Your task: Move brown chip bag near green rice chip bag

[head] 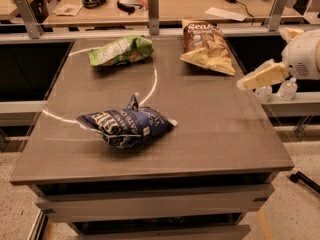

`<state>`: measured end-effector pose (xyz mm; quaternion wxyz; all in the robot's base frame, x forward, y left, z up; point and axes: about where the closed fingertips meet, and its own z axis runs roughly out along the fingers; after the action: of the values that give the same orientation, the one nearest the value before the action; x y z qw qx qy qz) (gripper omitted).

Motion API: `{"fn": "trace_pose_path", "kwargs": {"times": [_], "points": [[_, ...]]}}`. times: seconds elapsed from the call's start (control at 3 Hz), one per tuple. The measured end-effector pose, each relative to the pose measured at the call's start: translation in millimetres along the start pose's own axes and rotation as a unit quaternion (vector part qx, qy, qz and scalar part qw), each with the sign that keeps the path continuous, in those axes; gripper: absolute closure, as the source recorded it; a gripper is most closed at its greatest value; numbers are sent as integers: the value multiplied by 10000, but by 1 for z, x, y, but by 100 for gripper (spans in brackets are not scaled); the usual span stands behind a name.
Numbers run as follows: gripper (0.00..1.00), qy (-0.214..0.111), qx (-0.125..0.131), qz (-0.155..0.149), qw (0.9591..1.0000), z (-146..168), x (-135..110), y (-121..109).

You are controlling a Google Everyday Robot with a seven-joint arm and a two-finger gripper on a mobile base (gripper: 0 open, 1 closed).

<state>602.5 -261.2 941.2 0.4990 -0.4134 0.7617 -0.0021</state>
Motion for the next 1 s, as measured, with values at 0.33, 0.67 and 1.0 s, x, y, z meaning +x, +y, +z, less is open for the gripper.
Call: {"fn": "trace_pose_path", "kwargs": {"times": [0.33, 0.67, 1.0], "points": [[0, 81, 131, 330, 9993, 31, 4, 2], [0, 38, 205, 529, 9984, 60, 5, 5], [0, 75, 248, 737, 9969, 90, 7, 8]]}}
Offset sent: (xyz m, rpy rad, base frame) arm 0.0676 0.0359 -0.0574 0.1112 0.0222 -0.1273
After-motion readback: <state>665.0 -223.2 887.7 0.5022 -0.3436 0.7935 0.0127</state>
